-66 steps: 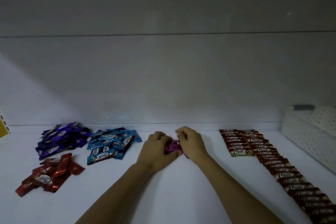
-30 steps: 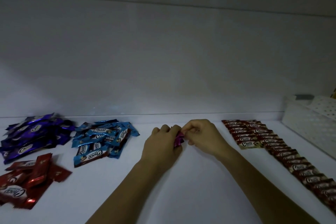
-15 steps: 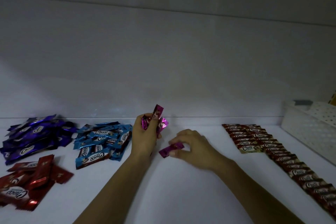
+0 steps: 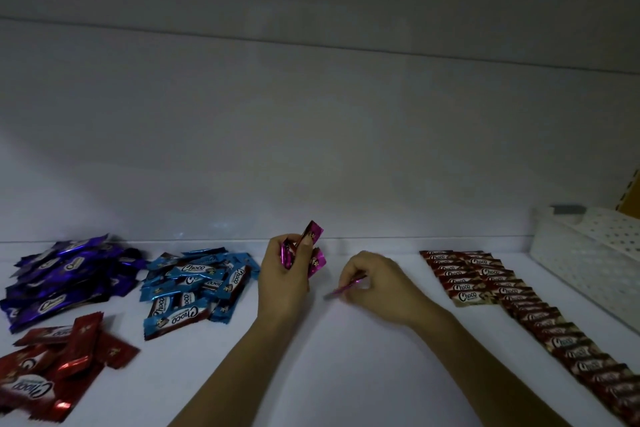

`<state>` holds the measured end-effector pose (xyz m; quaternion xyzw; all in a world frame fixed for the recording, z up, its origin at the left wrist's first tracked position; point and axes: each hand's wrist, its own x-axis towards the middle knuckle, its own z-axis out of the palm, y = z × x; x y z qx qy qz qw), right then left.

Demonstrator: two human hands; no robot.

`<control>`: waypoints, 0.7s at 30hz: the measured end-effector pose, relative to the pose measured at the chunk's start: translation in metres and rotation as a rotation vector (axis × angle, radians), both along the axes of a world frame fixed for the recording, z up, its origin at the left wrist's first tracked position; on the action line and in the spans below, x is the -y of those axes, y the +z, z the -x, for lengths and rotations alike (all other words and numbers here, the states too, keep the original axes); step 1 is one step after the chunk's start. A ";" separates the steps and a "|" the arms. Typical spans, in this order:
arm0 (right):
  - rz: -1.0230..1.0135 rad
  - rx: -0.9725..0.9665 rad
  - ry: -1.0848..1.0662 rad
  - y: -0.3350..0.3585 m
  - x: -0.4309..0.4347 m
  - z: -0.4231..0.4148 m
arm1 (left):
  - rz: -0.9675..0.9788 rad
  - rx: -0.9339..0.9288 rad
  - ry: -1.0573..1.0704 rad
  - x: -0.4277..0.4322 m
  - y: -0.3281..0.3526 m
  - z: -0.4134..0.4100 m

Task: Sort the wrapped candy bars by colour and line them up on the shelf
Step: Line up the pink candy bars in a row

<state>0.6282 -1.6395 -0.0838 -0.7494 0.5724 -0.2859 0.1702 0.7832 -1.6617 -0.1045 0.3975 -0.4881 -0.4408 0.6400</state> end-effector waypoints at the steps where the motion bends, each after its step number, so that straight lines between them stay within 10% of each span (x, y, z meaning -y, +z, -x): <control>1: 0.033 -0.075 -0.030 0.003 0.000 0.004 | 0.002 0.015 0.001 0.000 0.000 0.000; 21: -0.121 -0.592 -0.168 0.010 -0.007 0.013 | 0.056 0.222 -0.006 -0.002 -0.006 0.003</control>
